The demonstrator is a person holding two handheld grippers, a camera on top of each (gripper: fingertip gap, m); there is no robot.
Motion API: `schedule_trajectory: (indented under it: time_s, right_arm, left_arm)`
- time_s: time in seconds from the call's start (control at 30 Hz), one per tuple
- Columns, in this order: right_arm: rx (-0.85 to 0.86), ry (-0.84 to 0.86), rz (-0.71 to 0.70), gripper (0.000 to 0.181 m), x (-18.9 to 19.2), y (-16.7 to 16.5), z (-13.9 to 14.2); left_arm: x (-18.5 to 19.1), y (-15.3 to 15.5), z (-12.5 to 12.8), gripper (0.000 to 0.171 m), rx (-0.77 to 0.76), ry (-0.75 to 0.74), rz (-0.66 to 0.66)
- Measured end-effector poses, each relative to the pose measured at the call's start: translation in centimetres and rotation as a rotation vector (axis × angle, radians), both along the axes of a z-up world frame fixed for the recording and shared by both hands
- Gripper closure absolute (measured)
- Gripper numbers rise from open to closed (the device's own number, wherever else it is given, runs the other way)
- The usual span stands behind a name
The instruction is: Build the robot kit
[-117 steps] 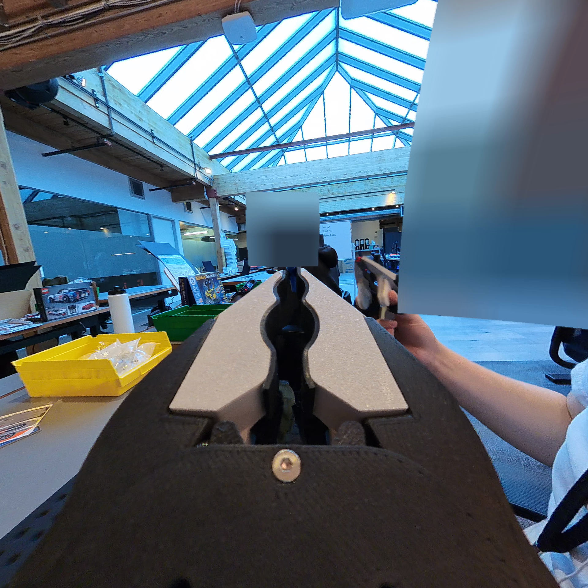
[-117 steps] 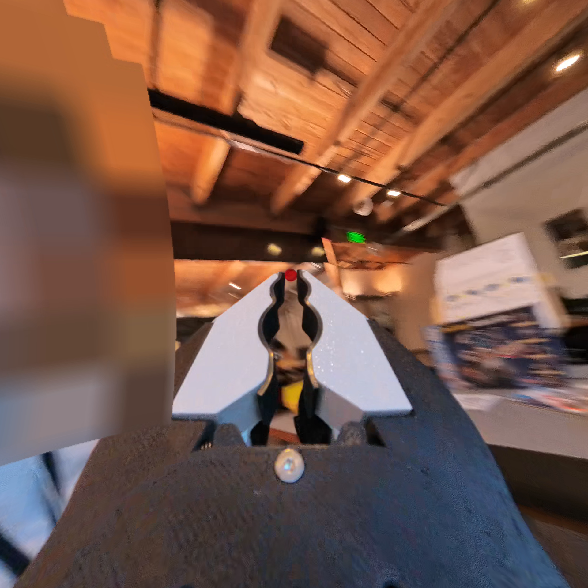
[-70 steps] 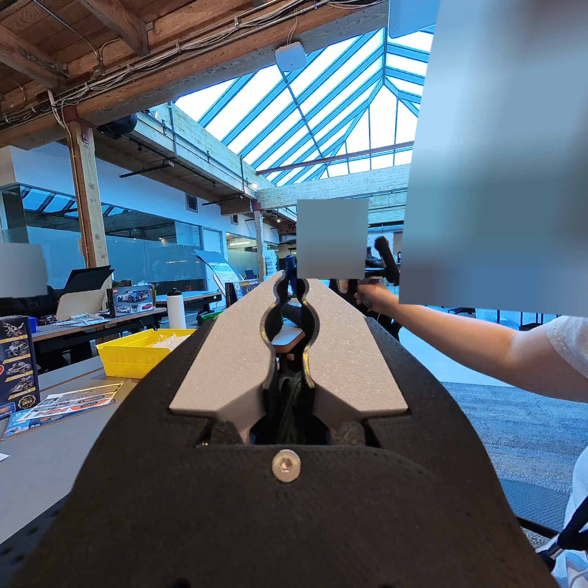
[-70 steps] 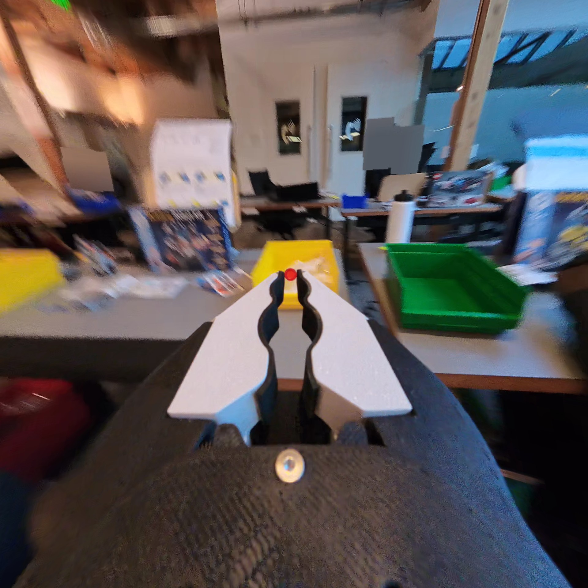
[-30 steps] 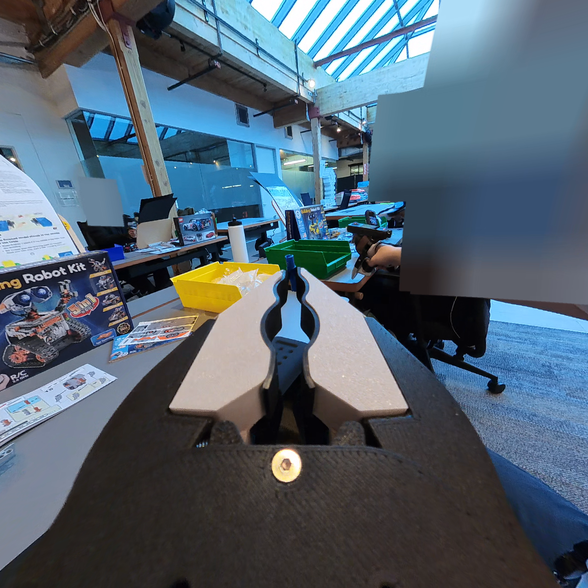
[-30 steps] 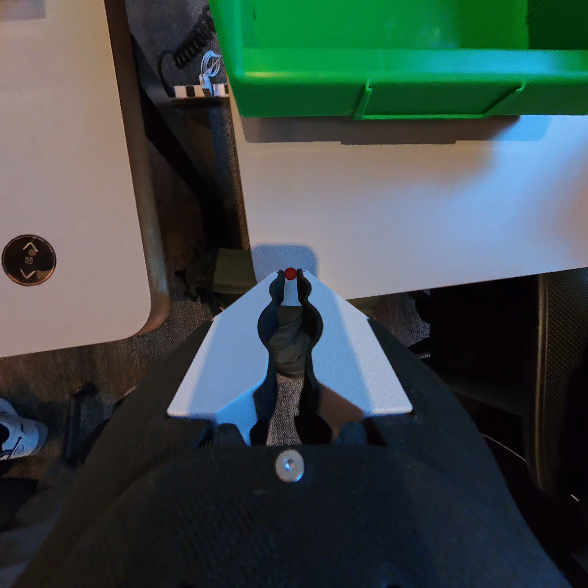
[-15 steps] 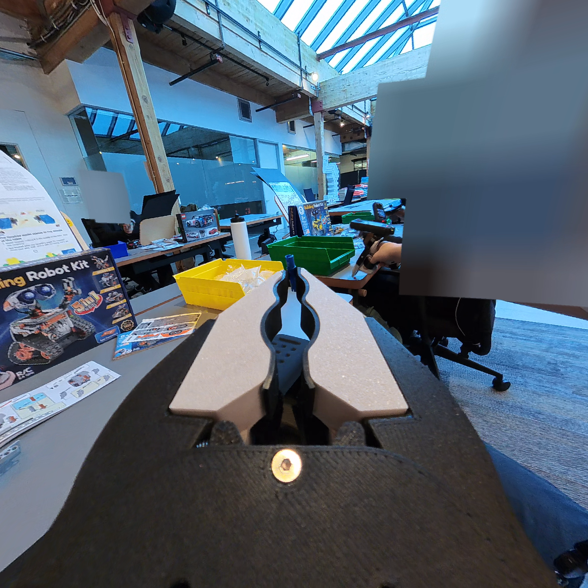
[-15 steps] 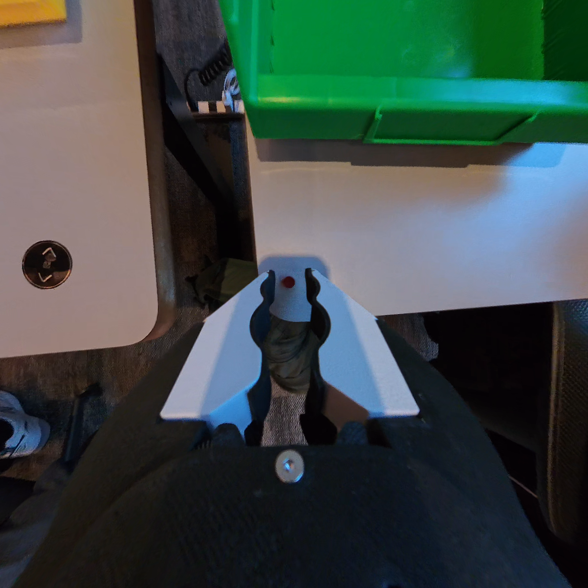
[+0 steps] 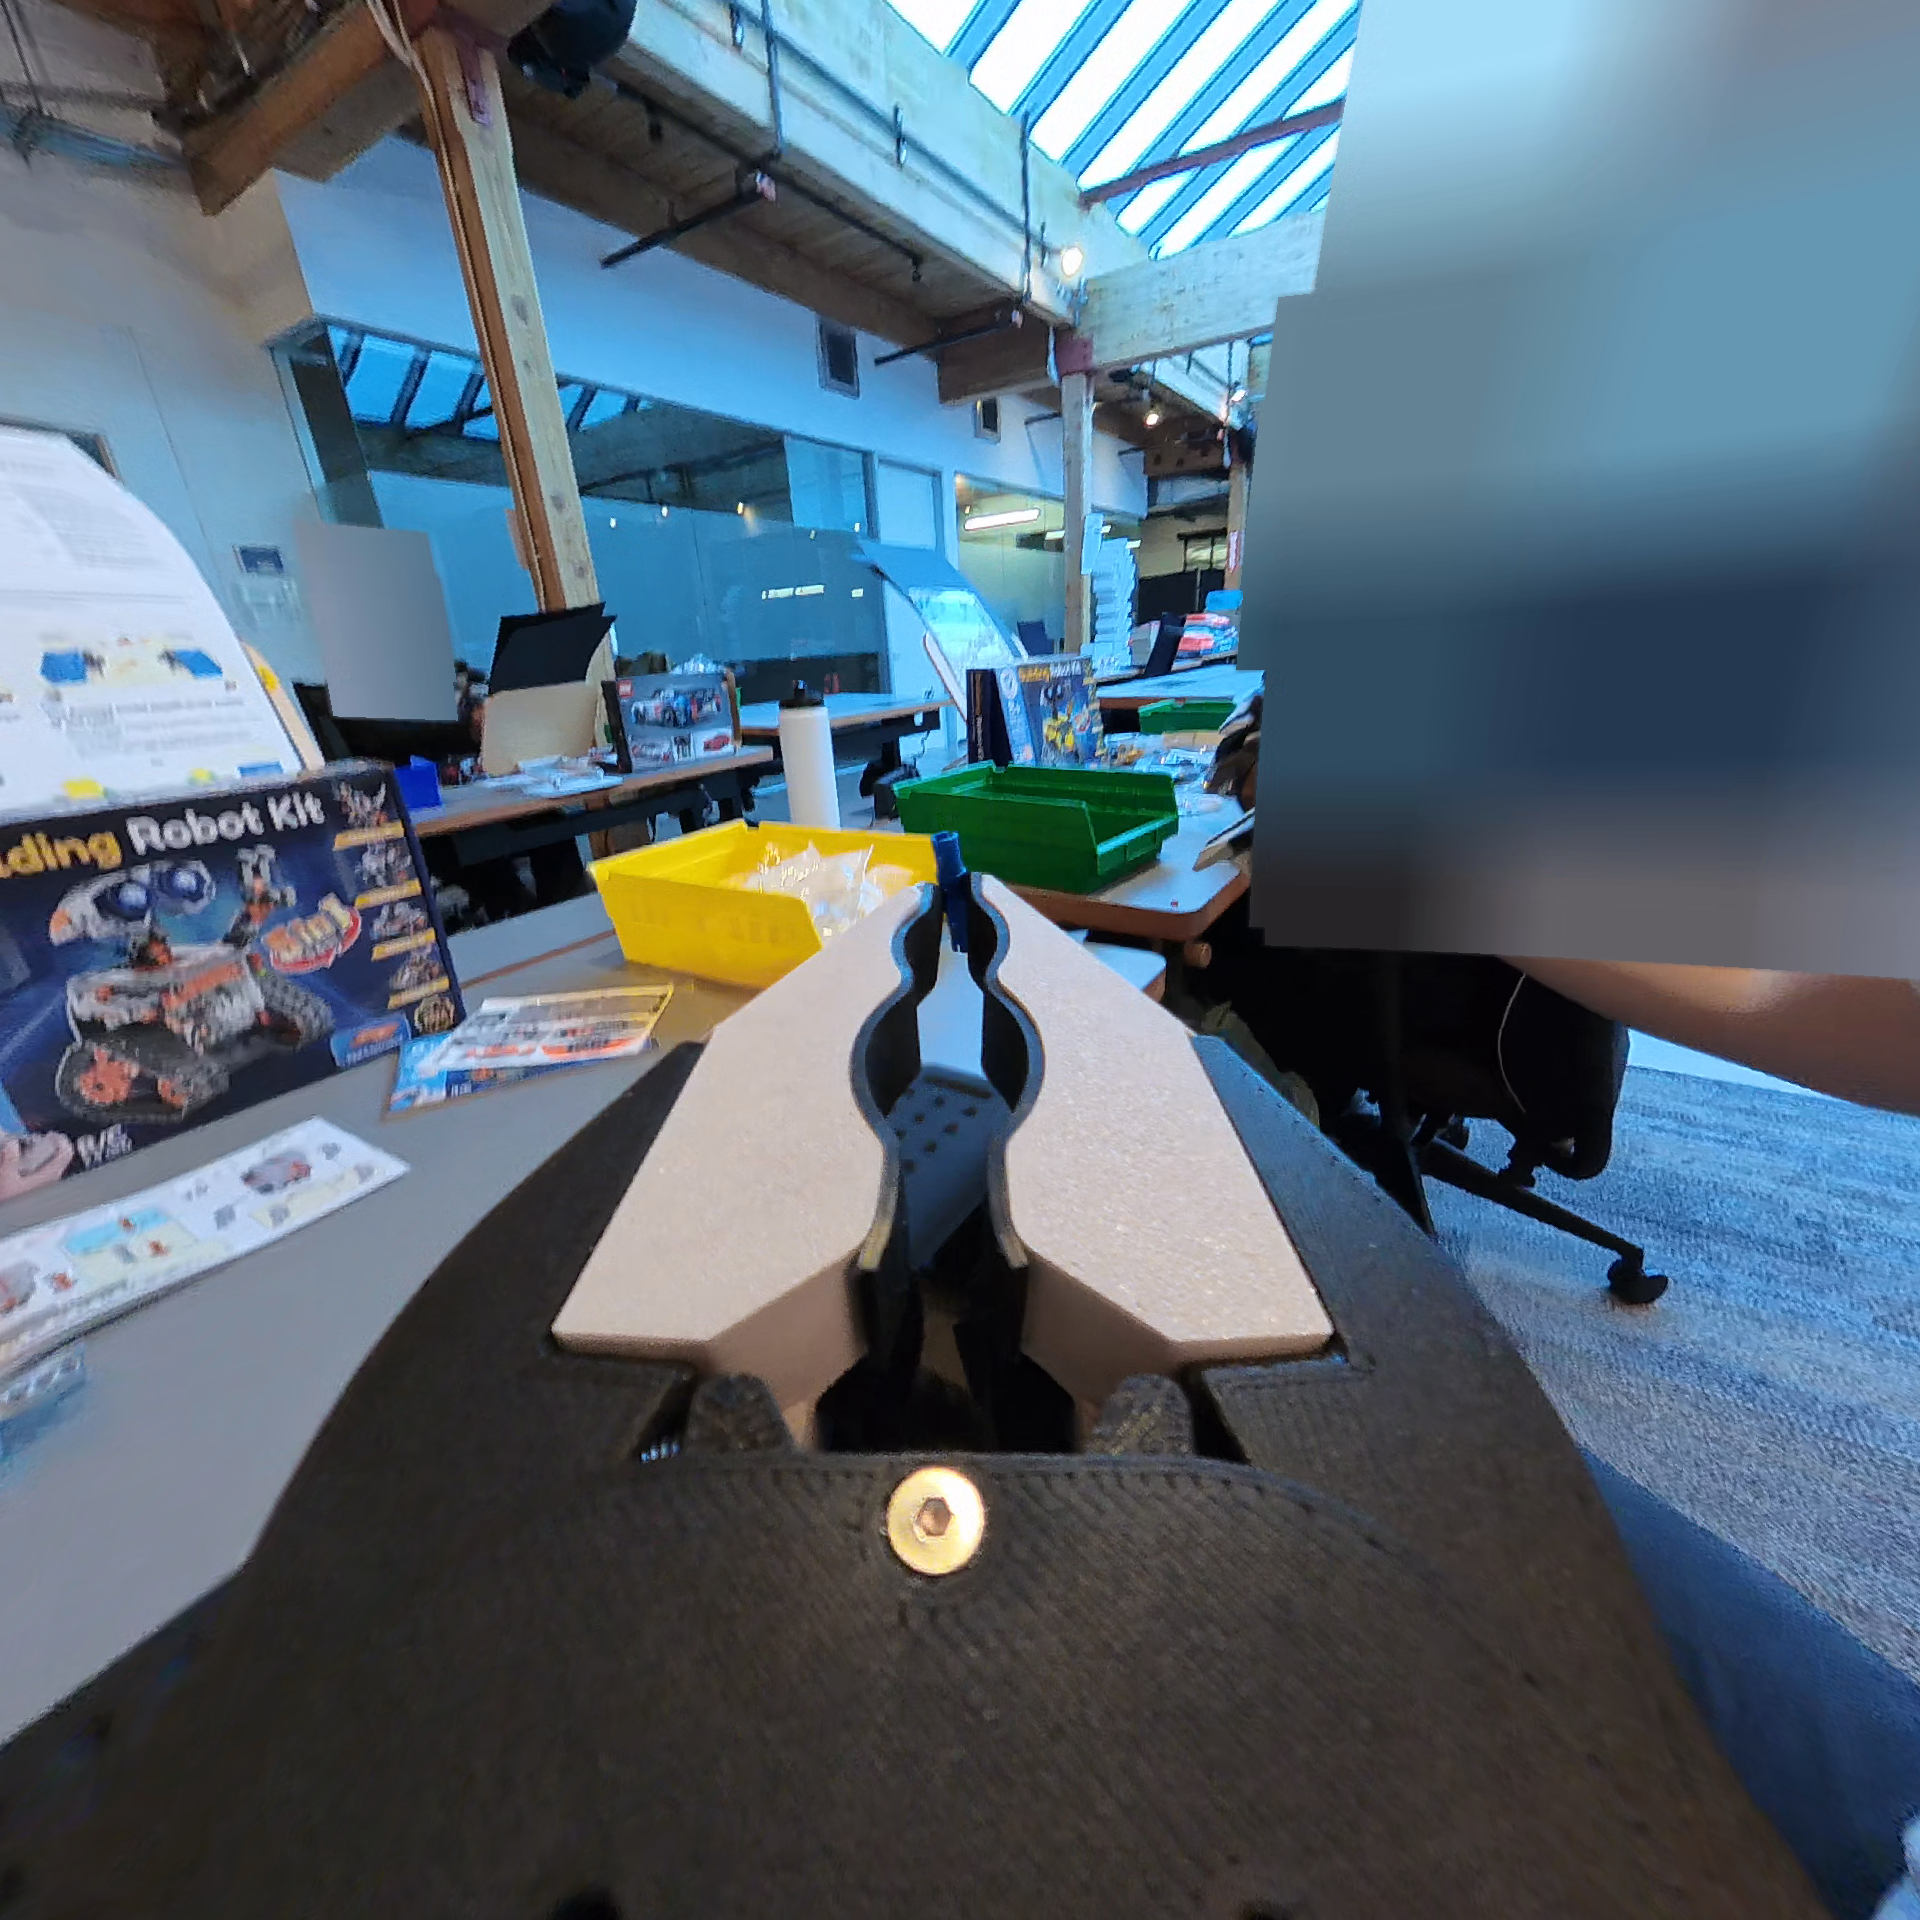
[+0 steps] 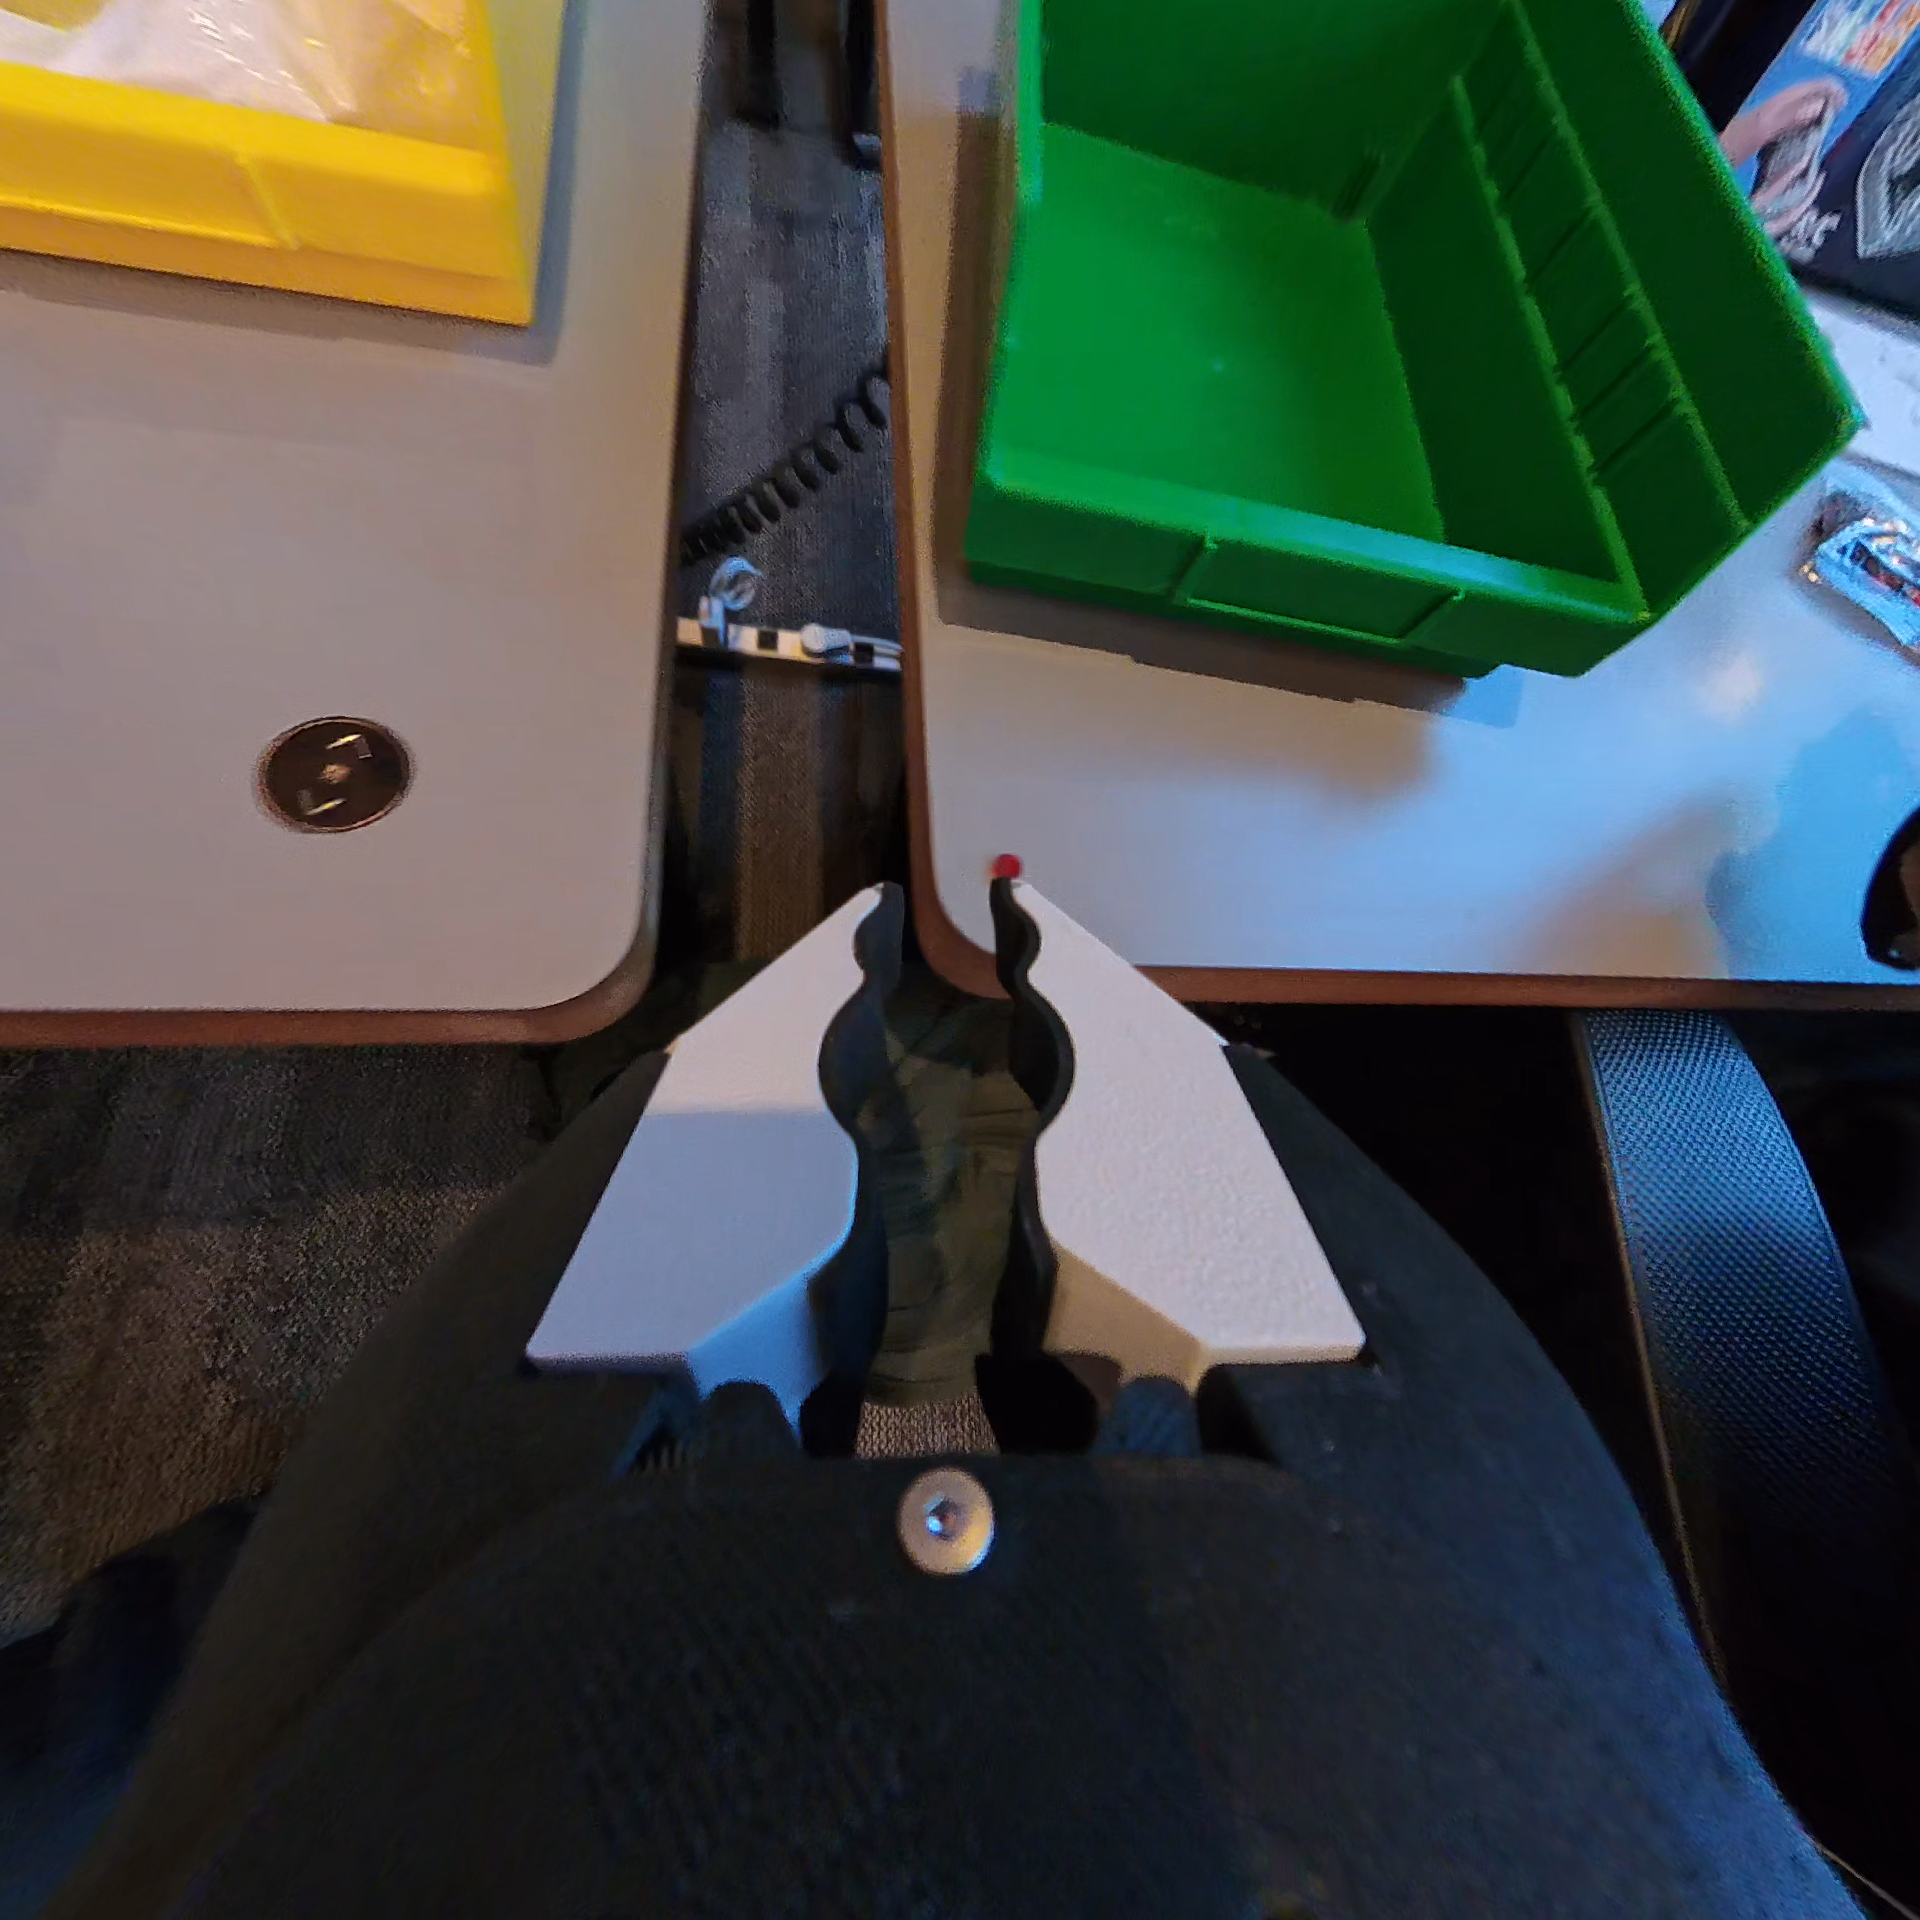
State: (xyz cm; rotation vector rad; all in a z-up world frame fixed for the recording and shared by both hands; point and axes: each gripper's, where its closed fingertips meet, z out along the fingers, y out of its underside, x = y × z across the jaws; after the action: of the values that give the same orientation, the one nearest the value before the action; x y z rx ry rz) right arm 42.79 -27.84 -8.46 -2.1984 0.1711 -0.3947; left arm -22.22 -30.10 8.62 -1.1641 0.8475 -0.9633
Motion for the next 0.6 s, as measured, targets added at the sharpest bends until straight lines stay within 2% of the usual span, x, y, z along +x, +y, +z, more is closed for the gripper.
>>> schedule_trajectory:
  time_s: [0.13, 0.27, 0.5, 0.6]
  right_arm:
    - [0.055, -0.020, 0.043, 0.164, -2.9, -0.9, -0.3]
    - [0.041, -0.025, 0.064, 0.165, -4.3, -0.9, -0.8]
    - [0.065, -0.058, 0.095, 0.165, -7.0, -1.0, 0.6]
    - [0.148, -0.016, 0.146, 0.165, -10.8, -1.5, 1.6]
  left_arm:
    - [-0.3, 0.6, -1.2, 0.169, -0.037, 0.010, -0.004]
    - [-0.2, 1.0, -1.2, 0.169, -0.041, -0.007, -0.018]
    - [-0.2, 1.7, -1.5, 0.169, -0.042, -0.006, -0.024]
    - [-0.9, 2.0, -1.5, 0.169, -0.034, -0.011, -0.010]
